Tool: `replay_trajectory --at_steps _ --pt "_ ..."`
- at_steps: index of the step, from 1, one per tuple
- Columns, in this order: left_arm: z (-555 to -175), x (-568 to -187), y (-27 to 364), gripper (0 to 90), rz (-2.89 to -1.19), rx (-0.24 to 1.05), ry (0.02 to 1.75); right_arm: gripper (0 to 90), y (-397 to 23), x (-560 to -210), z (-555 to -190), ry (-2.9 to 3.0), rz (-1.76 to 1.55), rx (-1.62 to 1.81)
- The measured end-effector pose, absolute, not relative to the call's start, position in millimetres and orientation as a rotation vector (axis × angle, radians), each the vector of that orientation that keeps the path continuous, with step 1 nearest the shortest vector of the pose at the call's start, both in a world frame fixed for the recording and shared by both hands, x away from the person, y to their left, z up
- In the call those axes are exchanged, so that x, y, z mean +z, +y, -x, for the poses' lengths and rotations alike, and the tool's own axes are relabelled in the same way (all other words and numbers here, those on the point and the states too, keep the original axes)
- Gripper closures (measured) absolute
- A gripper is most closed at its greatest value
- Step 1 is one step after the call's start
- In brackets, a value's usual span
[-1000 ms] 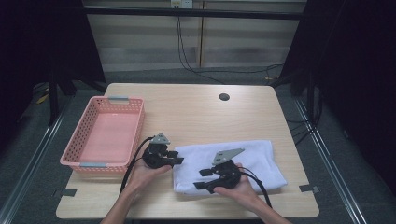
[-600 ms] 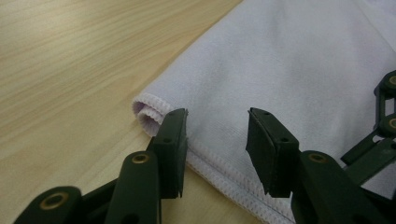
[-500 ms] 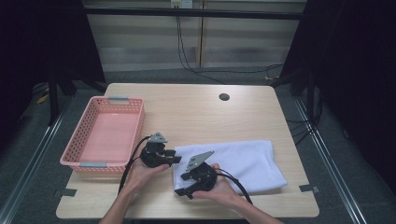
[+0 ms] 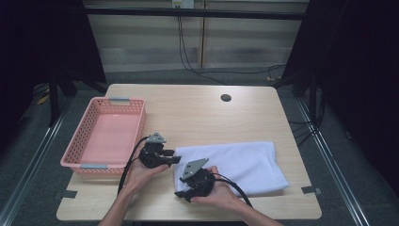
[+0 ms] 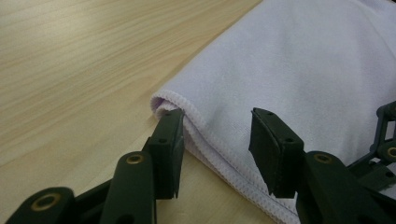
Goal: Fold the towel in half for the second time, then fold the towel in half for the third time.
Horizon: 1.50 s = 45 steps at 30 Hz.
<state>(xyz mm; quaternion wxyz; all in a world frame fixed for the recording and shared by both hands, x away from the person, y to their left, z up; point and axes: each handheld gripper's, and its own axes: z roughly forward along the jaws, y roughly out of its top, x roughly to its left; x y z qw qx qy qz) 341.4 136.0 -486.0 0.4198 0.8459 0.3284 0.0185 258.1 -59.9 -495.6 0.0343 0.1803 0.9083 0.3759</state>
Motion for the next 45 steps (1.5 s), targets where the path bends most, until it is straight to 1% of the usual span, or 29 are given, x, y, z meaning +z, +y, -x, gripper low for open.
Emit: replay_trajectory --at_steps 1,3,4,7,9,13,14,15,16,17,18,21,22,25,28,32,37,38,40,44,45 --pt "-341 -486 136 54.8 -2.118 0.051 0.824 45.8 -60 -495 -259 2.789 -0.559 1.15" --pt "-342 -486 137 54.4 -2.113 0.054 0.826 39.9 -61 -492 -263 2.771 -0.587 1.114" --pt "-341 -485 137 54.3 -2.11 0.057 0.833 39.8 -62 -492 -266 2.765 -0.632 1.118" --pt "-342 -484 139 54.0 -2.099 0.063 0.84 38.9 -64 -496 -268 2.754 -0.61 1.128" --pt "-343 -485 140 53.9 -2.09 0.057 0.853 35.2 -61 -497 -265 2.748 -0.592 1.108" --pt "-343 -485 138 53.4 -2.094 0.059 0.849 35.3 -58 -498 -261 2.732 -0.545 1.062" --pt "-343 -485 137 53.3 -2.09 0.057 0.851 36.3 -59 -499 -260 2.722 -0.553 1.076" --pt "-343 -484 137 53.3 -2.089 0.056 0.845 40.7 -60 -499 -260 2.714 -0.555 1.079" --pt "-343 -483 137 53.2 -2.09 0.062 0.842 50.3 -62 -499 -261 2.703 -0.567 1.085" --pt "-344 -482 137 53.0 -2.086 0.064 0.842 61.9 -64 -499 -263 2.68 -0.575 1.078" --pt "-345 -482 136 52.6 -2.066 0.061 0.851 65.5 -67 -499 -265 2.666 -0.583 1.085" --pt "-350 -484 139 52.2 -2.037 0.053 0.869 67.2 -67 -499 -266 2.659 -0.585 1.08" --pt "-353 -485 140 51.5 -2.028 0.051 0.879 69.6 -67 -498 -266 2.664 -0.589 1.071" --pt "-360 -487 140 47.8 -2.033 0.053 0.9 72.8 -71 -498 -275 2.7 -0.684 1.126" --pt "-365 -484 139 42.1 -2.009 0.055 0.913 73.8 -71 -496 -276 2.716 -0.703 1.114" --pt "-365 -485 137 40.2 -2.017 0.076 0.904 74.2 -75 -495 -274 2.757 -0.768 1.167" --pt "-369 -493 129 39.0 -2.053 0.065 0.889 74.1 -76 -495 -271 2.761 -0.745 1.16" --pt "-371 -494 128 38.7 -2.061 0.043 0.881 74.1 -77 -495 -271 2.764 -0.75 1.164" --pt "-374 -497 123 40.2 -2.088 0.045 0.872 74.1 -77 -495 -272 2.769 -0.748 1.174" --pt "-373 -503 114 40.0 -2.136 0.022 0.85 74.1 -76 -495 -272 2.776 -0.744 1.164" --pt "-373 -503 113 41.7 -2.136 0.011 0.839 74.1 -76 -495 -273 2.779 -0.736 1.162"
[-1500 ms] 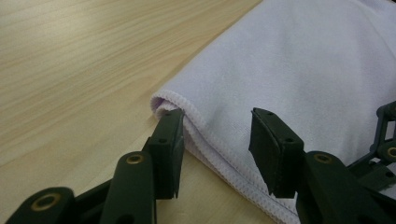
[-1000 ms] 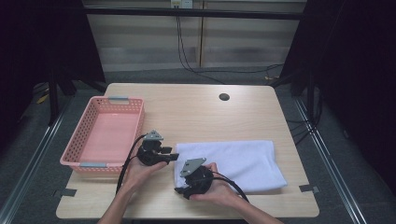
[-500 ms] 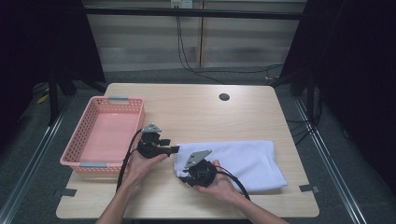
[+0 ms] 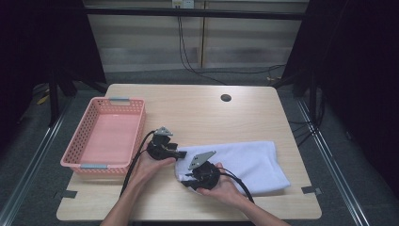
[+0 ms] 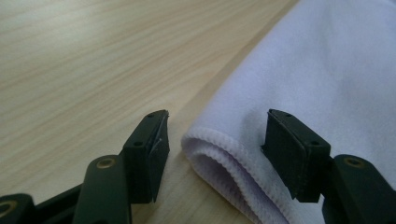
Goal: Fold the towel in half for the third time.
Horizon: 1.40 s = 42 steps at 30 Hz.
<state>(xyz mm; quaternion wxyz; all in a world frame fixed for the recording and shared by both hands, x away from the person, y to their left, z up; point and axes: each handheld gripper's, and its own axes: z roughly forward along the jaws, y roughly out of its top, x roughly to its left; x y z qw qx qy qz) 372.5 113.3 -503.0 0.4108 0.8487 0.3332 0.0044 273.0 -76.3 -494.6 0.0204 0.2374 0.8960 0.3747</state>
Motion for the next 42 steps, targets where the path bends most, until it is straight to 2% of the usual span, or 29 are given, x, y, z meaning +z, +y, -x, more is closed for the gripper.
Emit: replay_trajectory --at_steps 2,7,10,14,17,30,36,42 --pt "-372 -502 113 46.8 -2.152 0.014 0.833 74.1 -76 -494 -273 2.78 -0.738 1.161" --pt "-372 -503 114 69.5 -2.16 -0.06 0.786 73.9 -77 -494 -274 2.783 -0.752 1.182" --pt "-375 -503 117 76.4 -2.127 -0.105 0.797 73.9 -79 -493 -276 2.785 -0.774 1.206" --pt "-379 -500 127 77.6 -2.004 -0.18 0.845 73.9 -79 -490 -280 2.775 -0.792 1.245" --pt "-378 -494 127 77.7 -1.977 -0.186 0.856 73.8 -80 -484 -279 2.758 -0.804 1.272" --pt "-376 -454 135 78.0 -1.885 -0.146 0.843 73.7 -91 -440 -275 2.648 -0.813 1.459" --pt "-376 -443 143 78.0 -1.832 -0.134 0.855 73.7 -81 -422 -277 2.617 -0.796 1.49" --pt "-374 -416 156 78.0 -1.819 -0.09 0.851 73.7 -69 -402 -278 2.577 -0.768 1.565"
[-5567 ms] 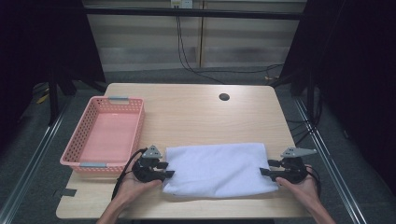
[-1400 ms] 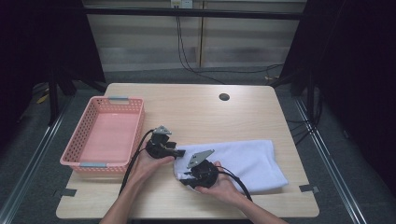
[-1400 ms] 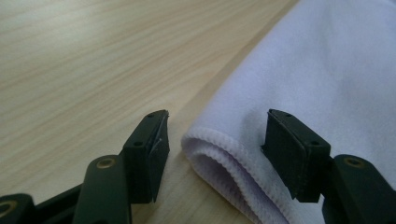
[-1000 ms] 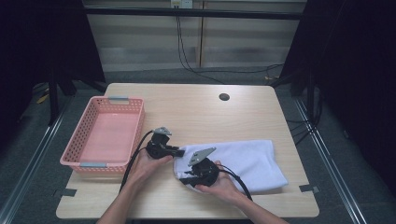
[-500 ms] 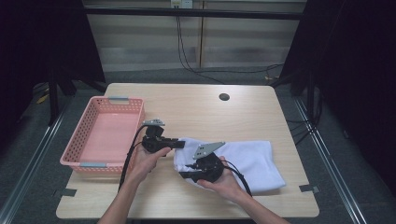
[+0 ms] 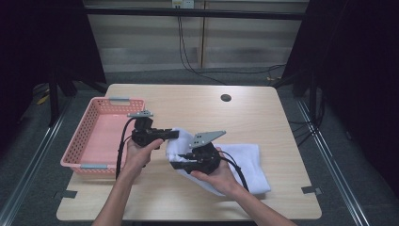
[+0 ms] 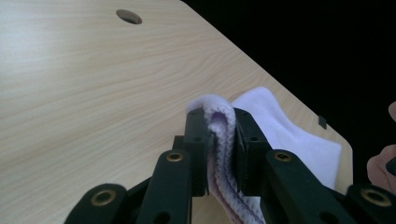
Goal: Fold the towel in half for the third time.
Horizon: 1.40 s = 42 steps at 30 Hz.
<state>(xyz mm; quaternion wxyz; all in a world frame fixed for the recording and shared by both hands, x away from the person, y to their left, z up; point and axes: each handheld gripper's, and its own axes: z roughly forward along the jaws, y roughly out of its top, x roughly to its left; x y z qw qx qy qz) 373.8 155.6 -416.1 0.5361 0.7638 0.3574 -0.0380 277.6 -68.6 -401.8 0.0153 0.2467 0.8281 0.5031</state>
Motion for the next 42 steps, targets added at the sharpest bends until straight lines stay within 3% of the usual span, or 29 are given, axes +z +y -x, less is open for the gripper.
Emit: replay_trajectory --at_steps 12,42 --pt "-374 -360 181 78.0 -1.847 0.023 0.842 73.8 -32 -359 -280 2.467 -0.687 1.658" --pt "-385 -417 64 76.9 -2.004 -0.041 0.766 67.9 -124 -416 -264 2.375 -0.945 1.601"
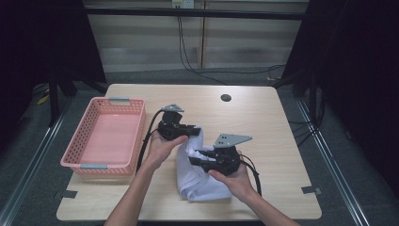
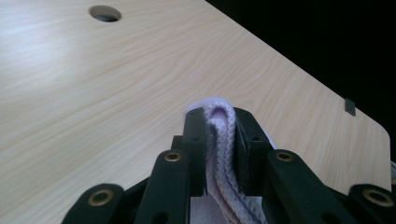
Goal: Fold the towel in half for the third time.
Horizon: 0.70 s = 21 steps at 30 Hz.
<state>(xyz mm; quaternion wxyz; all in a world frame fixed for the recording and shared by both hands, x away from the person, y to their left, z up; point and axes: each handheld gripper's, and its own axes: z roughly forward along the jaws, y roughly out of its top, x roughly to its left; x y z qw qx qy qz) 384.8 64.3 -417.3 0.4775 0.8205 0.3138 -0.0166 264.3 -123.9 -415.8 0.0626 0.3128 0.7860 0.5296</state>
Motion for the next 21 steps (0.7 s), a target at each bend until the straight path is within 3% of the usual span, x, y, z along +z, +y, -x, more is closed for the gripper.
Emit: replay_trajectory --at_steps 16,21 --pt "-379 -458 -2 74.1 -2.096 -0.04 0.688 60.3 -194 -465 -233 2.339 -1.158 1.406" --pt "-378 -457 -7 59.5 -2.036 -0.057 0.658 51.5 -214 -474 -225 2.353 -1.203 1.337"
